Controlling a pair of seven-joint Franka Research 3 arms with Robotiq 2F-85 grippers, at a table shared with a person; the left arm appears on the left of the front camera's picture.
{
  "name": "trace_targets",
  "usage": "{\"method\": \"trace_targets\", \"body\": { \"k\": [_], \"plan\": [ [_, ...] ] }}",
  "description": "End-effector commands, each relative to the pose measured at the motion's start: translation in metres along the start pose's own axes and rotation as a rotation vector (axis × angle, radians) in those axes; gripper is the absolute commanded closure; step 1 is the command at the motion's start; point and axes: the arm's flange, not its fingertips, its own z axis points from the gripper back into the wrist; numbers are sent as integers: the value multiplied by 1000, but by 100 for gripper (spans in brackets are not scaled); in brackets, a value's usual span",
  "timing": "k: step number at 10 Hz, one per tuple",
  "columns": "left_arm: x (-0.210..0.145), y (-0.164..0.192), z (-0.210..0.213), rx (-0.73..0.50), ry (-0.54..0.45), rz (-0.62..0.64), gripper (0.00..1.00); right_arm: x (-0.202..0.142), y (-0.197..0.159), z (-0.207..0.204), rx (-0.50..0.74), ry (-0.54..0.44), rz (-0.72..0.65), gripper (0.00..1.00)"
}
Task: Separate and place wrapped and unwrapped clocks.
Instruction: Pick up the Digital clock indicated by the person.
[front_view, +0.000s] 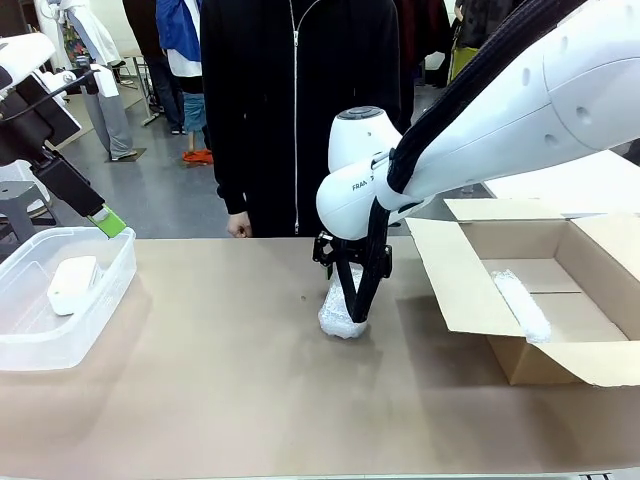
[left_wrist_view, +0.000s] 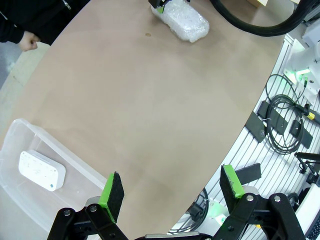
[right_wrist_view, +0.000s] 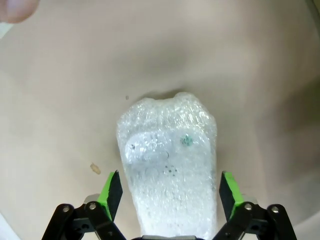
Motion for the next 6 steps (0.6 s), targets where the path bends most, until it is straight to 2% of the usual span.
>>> {"method": "trace_targets", "body": {
  "k": [1, 4, 6],
  "plan": [
    [0, 0, 0, 3, -7, 1, 0, 7, 13, -11, -39, -35, 9, 0],
    [0, 0, 0, 3, -7, 1, 0, 12, 18, -33, -67, -22, 33, 0],
    [0, 0, 0, 3, -7, 1, 0, 11, 18, -38, -65, 20, 41, 0]
  ]
}}
